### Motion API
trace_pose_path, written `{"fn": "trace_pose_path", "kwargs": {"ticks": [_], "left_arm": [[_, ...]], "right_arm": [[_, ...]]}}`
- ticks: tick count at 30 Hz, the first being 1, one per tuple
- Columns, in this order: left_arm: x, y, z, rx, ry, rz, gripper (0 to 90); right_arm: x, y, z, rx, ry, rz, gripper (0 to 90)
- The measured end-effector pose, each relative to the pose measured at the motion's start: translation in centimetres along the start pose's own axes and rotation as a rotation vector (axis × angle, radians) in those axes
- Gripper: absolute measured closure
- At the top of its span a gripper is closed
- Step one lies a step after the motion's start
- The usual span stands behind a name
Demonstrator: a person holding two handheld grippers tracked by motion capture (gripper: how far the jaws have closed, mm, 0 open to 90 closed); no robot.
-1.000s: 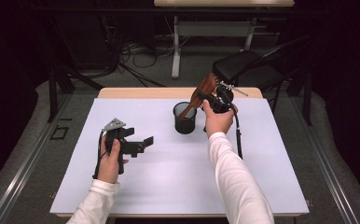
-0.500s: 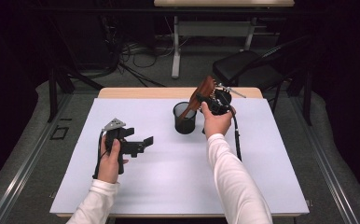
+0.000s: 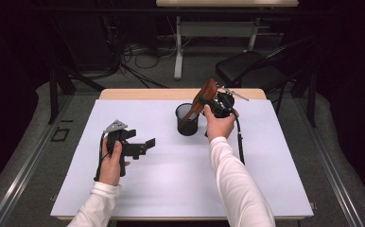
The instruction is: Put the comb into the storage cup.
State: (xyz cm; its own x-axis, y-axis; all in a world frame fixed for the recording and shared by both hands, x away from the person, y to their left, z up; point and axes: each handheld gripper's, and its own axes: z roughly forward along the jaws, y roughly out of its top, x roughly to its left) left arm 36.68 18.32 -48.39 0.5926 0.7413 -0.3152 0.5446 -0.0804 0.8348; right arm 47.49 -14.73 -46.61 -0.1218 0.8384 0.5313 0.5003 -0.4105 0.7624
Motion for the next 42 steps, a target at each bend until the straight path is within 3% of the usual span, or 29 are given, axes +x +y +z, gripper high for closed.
{"fn": "trace_pose_path", "kwargs": {"ticks": [11,30,42], "left_arm": [[0.02,-0.01,0.01,0.0,0.001,-0.002,0.3],[0.04,-0.03,0.03,0.002,0.002,0.0,0.3],[0.04,-0.05,0.07,0.003,0.003,0.0,0.2]], "right_arm": [[-0.1,-0.13,0.02,-0.004,0.003,0.005,51.8],[-0.11,-0.46,-0.04,-0.011,0.014,-0.042,50.7],[-0.48,-0.73,-0.1,-0.028,0.024,-0.033,49.4]]}}
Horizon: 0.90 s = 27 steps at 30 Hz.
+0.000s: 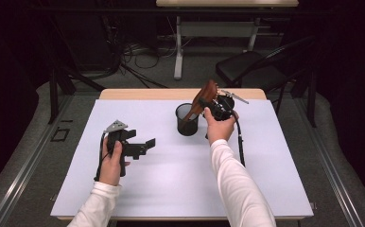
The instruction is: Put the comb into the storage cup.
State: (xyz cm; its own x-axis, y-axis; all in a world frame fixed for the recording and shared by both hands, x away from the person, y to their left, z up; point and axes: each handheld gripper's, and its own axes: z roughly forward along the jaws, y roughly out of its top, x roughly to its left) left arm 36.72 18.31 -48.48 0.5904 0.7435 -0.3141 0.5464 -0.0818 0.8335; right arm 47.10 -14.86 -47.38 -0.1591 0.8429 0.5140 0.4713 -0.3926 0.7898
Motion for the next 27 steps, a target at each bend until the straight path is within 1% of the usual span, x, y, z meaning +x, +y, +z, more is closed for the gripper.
{"fn": "trace_pose_path", "kwargs": {"ticks": [5,7,12,18,27], "left_arm": [[0.0,0.0,0.0,0.0,0.0,0.0,0.3],[0.0,0.0,0.0,0.0,0.0,0.0,0.2],[0.0,0.0,0.1,0.003,0.0,0.001,0.3],[0.0,-0.1,0.1,0.006,0.001,0.002,0.3],[0.0,-0.1,0.1,0.005,0.0,0.003,0.3]], "right_arm": [[-0.3,0.0,-0.1,0.002,0.005,-0.001,48.9],[-0.5,0.0,-0.1,0.005,0.008,0.008,48.5],[-1.0,0.0,-0.2,0.022,0.017,-0.015,47.6],[-1.2,0.0,-0.3,0.029,0.028,-0.016,47.0],[-1.3,0.0,-0.3,0.035,0.026,-0.032,45.8]]}}
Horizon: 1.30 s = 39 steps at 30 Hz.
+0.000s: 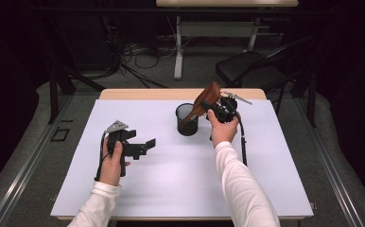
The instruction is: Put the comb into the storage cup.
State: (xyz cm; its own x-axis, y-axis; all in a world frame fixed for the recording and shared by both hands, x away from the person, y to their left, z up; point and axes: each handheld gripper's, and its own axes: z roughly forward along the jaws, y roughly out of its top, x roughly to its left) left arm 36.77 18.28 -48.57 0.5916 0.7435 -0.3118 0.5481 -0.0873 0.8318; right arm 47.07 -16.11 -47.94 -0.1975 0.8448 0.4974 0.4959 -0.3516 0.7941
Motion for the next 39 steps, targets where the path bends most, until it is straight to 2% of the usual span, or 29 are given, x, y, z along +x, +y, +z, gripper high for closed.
{"fn": "trace_pose_path", "kwargs": {"ticks": [16,21,27,39], "left_arm": [[0.01,0.0,0.0,0.0,0.001,-0.001,0.3],[0.03,0.01,-0.02,-0.002,0.002,-0.001,0.3],[0.05,-0.02,0.02,0.001,0.004,-0.004,0.3],[0.07,-0.05,0.05,0.001,0.004,-0.005,0.3]], "right_arm": [[-0.16,0.09,-0.08,0.007,0.004,-0.002,44.5],[-0.32,0.19,-0.09,0.012,0.015,0.015,44.6],[-0.47,0.22,-0.03,0.011,0.028,0.006,44.5],[-0.57,0.33,-0.14,0.021,0.026,0.013,43.2]]}}
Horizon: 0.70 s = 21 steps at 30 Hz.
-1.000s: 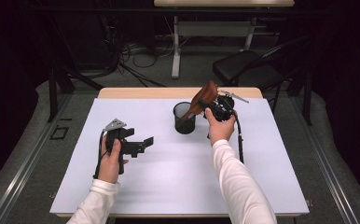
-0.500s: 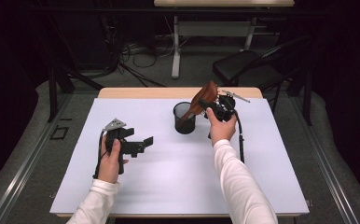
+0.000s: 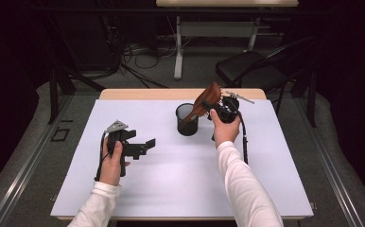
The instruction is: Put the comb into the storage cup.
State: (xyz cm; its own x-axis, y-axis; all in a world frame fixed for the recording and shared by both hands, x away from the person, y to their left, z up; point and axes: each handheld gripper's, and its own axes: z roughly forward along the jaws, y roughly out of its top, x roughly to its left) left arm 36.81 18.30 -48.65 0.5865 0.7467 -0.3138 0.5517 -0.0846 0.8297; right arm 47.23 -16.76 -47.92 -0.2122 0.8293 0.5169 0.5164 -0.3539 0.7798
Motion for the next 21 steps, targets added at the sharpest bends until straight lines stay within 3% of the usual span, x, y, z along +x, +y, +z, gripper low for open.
{"fn": "trace_pose_path", "kwargs": {"ticks": [13,21], "left_arm": [[0.06,-0.02,0.0,0.001,0.0,-0.001,0.3],[0.05,-0.04,0.03,0.002,0.001,-0.001,0.3]], "right_arm": [[0.1,-0.04,0.12,-0.004,0.01,0.002,34.6],[0.09,-0.09,0.18,-0.004,-0.007,-0.016,30.3]]}}
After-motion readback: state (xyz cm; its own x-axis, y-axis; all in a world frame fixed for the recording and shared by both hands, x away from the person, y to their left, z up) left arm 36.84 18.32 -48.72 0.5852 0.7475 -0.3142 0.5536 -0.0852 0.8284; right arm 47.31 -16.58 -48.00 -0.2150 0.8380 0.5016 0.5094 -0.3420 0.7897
